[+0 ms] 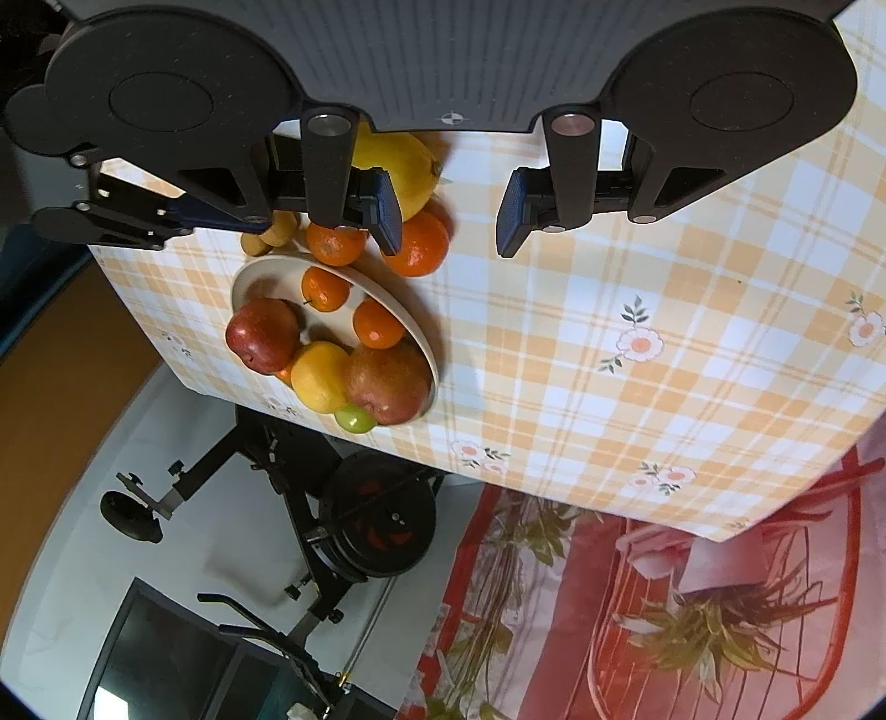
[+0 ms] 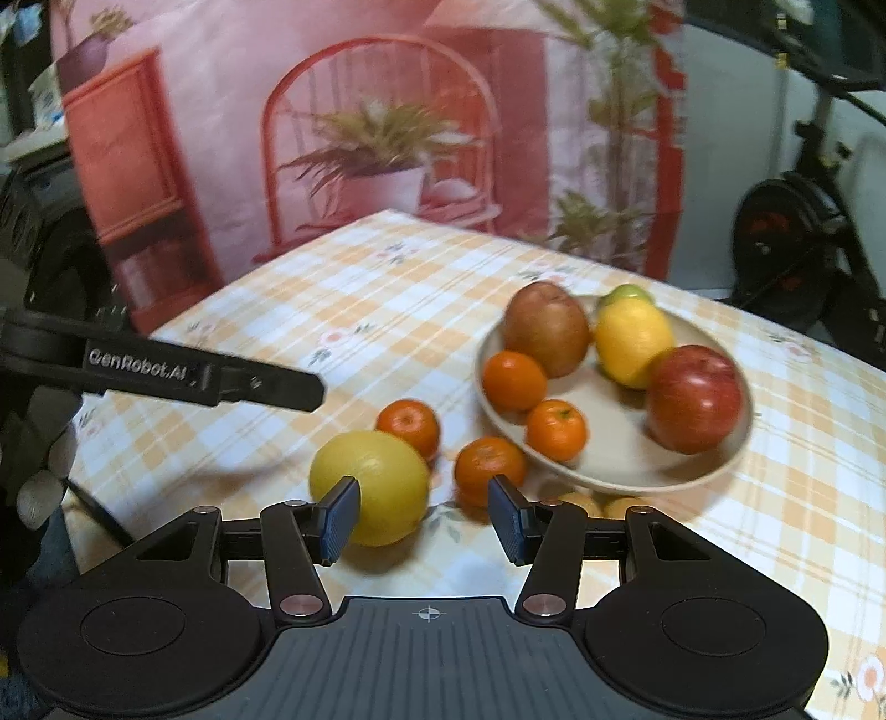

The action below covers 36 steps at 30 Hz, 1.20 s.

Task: Organize fruits
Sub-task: 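Close the left gripper on a second yellow lemon on the cloth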

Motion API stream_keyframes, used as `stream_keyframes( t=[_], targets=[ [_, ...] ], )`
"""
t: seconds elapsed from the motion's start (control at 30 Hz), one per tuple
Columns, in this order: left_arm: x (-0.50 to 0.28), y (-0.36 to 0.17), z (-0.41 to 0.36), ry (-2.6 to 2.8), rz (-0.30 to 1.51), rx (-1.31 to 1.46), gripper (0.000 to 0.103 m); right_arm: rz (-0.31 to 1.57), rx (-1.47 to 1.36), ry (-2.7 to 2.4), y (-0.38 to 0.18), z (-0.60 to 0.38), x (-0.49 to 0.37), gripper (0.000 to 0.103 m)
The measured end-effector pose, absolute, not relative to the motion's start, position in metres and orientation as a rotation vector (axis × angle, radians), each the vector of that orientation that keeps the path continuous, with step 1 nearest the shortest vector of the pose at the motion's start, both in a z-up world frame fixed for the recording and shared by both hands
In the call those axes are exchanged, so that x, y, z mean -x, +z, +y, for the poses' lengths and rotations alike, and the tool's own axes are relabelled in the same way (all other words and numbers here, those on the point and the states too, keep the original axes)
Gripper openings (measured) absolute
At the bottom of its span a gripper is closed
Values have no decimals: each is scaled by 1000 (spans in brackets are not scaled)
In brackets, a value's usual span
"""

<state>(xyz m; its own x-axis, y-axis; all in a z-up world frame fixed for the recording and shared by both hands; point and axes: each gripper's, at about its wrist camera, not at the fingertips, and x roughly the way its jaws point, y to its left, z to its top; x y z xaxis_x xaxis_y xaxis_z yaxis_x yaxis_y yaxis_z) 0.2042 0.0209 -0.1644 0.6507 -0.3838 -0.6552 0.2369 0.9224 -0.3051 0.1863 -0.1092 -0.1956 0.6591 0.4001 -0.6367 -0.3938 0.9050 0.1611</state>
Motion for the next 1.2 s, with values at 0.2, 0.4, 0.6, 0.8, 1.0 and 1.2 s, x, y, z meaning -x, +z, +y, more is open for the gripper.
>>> stream_keyframes(
  t=[0.2,0.4,0.6,0.8,1.0,1.2],
  targets=[
    [-208,-172,21,-388,815,229,39,759,42,506,-198,-97,-189,48],
    [-211,-176,18,-427,831,263,39,777,61,527,-201,-90,-192,48],
    [-214,-180,18,-442,841,288,39,783,54,547,-203,-87,-196,48],
    [-216,-183,17,-471,851,321,39,793,42,552,-207,-86,-199,52],
    [-217,-186,13,-507,861,346,39,803,21,539,-210,-89,-199,53],
    [-216,-188,9,-528,864,355,40,810,-8,529,-215,-93,-199,54]
  ],
)
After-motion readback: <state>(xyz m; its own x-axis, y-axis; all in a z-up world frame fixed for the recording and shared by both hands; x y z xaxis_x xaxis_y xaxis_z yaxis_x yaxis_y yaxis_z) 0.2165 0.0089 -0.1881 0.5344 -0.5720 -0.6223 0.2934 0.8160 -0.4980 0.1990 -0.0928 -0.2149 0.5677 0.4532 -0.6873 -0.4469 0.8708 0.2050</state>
